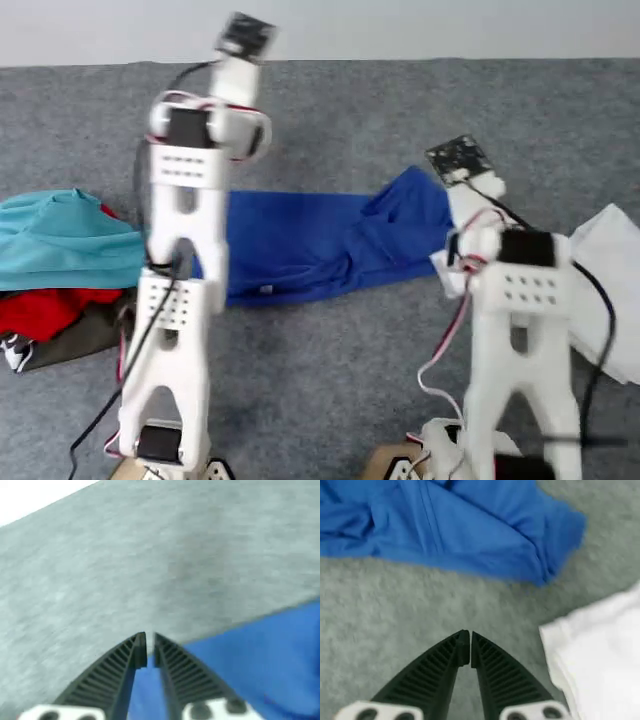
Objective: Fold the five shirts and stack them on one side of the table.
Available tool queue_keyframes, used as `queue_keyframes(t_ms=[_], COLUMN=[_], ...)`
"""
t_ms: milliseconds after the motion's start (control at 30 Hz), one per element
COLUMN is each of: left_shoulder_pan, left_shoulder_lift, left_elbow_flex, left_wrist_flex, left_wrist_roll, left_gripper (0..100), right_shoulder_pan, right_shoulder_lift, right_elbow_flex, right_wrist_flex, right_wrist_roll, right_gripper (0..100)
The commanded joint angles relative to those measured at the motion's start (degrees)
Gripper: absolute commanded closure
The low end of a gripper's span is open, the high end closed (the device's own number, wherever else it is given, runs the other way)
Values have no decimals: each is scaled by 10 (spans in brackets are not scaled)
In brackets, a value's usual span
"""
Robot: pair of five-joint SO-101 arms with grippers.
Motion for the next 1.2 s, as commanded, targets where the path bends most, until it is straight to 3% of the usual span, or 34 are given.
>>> queue_keyframes(t_ms=[0, 133, 333, 667, 1167], left_shoulder_pan=[-45, -62, -54, -54, -55], left_shoulder_lift=[-13, -13, -11, -8, -7], left_elbow_flex=[-27, -26, -25, -24, 20], left_wrist_flex=[14, 14, 14, 14, 13], left_wrist_roll=[18, 41, 41, 41, 41], left_gripper=[994, 994, 994, 994, 994], right_shoulder_pan=[-38, -76, -96, -104, -115], right_shoulder_lift=[59, 121, 192, 360, 447], right_elbow_flex=[-7, -7, -27, -179, -330], right_wrist_flex=[-58, -96, -127, -124, 18], right_wrist_roll=[-23, -25, -25, -25, -25], right_gripper=[988, 977, 833, 833, 834])
